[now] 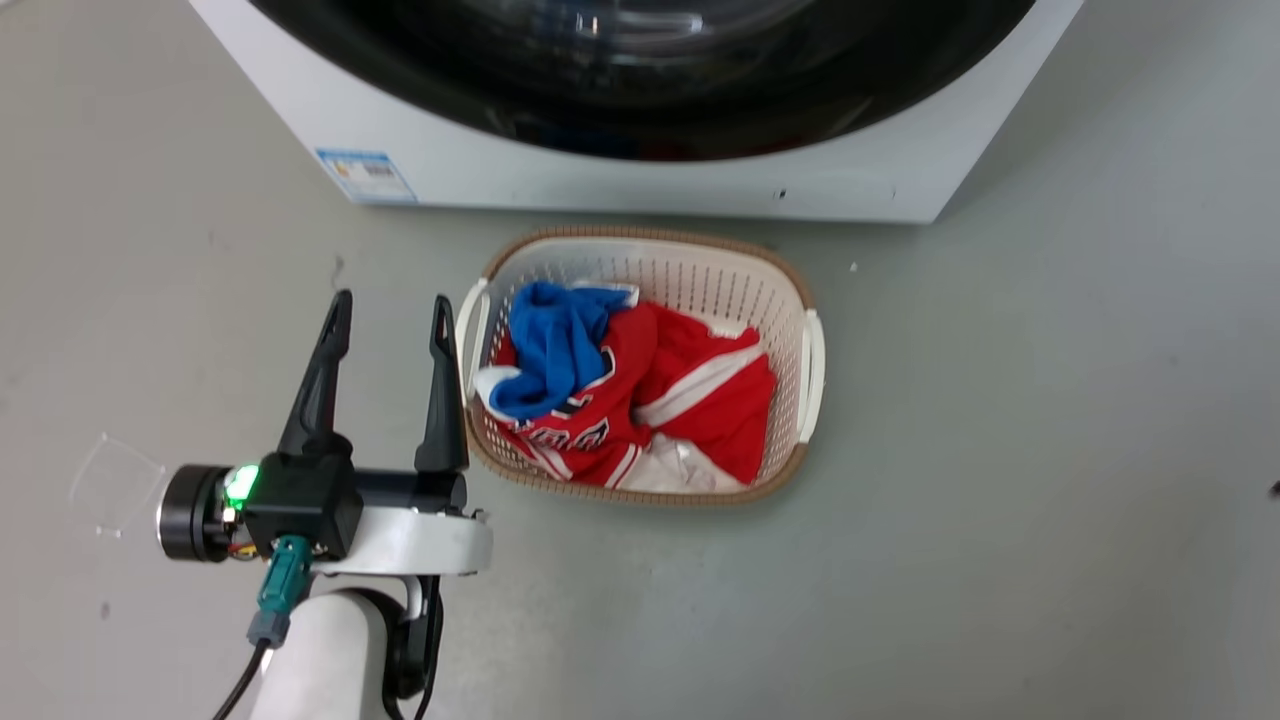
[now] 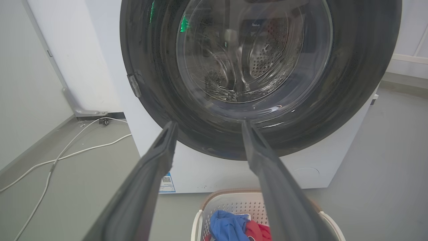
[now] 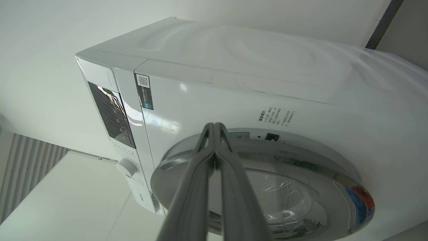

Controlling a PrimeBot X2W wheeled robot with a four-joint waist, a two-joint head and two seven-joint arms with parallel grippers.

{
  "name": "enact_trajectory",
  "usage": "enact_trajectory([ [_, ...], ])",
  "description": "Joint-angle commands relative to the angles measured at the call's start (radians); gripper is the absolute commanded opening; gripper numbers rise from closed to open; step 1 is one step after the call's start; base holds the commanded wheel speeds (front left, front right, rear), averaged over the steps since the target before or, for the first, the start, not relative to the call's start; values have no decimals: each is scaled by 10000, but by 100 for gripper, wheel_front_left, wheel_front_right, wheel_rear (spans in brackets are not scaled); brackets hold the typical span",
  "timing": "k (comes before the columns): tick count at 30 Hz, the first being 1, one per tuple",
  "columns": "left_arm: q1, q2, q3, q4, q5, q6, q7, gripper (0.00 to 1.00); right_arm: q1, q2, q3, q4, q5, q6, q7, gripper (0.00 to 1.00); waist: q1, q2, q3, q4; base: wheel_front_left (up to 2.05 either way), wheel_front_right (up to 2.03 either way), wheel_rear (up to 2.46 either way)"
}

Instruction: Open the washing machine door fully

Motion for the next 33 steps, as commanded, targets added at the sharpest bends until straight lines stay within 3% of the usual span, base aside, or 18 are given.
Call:
enact_trajectory([
  [1,-188,-2,42,-63,39,-15,-28,100,-410,-164,86,204,21,1,135,0,-2,0,534,107,0,0,0],
  [13,-816,-10,-7,-87,-11,-130,-28,100,-4034,-1137,1830,2251,-691,2,1595,0,-2,0,1753,349,0,0,0],
  [24,-1094,-12,-205,-90,-97,-73,-28,100,-6402,-1095,3202,3759,-1520,2,2456,0,-2,0,2216,599,0,0,0],
  [33,-1204,-14,-309,-55,-215,-20,-28,100,-6612,-871,3991,4184,-1959,2,3270,0,-2,0,2383,720,0,0,0],
])
